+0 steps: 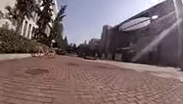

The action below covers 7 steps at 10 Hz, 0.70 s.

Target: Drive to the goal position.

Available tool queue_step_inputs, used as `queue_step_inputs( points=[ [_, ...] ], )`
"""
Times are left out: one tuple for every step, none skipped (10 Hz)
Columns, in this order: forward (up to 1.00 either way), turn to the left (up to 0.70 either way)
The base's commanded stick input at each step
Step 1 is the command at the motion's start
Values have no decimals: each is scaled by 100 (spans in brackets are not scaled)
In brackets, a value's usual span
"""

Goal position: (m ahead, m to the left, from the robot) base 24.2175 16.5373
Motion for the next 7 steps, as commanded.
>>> queue_step_inputs(
  points=[
    [70,0],
    [70,0],
    [70,0],
    [70,0],
    [70,0],
    [70,0],
    [70,0]
  ],
)
